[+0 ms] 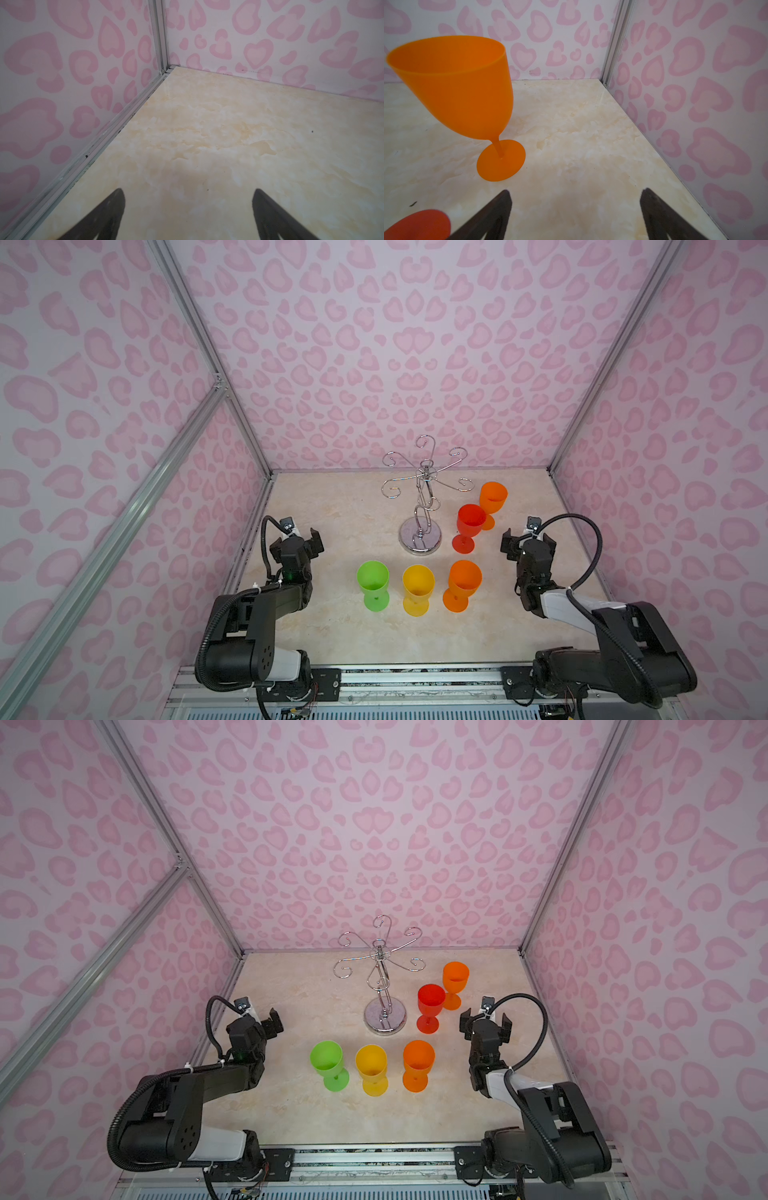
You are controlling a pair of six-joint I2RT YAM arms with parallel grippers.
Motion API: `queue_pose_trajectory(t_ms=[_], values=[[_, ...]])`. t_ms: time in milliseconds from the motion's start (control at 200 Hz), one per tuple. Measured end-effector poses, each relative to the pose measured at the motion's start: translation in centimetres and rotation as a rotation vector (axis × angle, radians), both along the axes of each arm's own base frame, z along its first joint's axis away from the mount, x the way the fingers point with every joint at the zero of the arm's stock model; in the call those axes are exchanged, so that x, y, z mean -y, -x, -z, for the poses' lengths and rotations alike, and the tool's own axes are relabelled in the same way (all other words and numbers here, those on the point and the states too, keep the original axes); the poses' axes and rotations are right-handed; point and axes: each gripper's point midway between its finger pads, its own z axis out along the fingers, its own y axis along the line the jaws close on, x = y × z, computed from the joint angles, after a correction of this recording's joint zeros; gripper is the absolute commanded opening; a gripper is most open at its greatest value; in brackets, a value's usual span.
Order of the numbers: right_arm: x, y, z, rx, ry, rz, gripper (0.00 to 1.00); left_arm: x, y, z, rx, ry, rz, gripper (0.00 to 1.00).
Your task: Take the wine glass off the wine glass rack
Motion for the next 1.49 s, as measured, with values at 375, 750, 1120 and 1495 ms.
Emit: queue_pose_trajectory(t_ms=[375, 750, 1120, 1495], values=[[2.5, 0.2, 2.1, 0.048, -0.001, 0.066, 0.97, 0.3, 0.0, 0.1, 0.022, 0.005, 0.020, 0.97], [2.7, -0.9, 1.3, 0.077, -0.053, 0.072, 0.97, 0.9, 0.4, 0.5, 0.046, -0.010, 0.048, 0.97], [2.7, -0.9, 1.5, 0.067, -0.054, 0.073, 0.97, 0.9, 0.3, 0.1, 0.063, -0.011, 0.049, 0.97], [2.7, -0.9, 1.5, 0.067, -0.054, 0.073, 0.98, 0.9, 0.3, 0.0, 0.067, -0.011, 0.049, 0.97]])
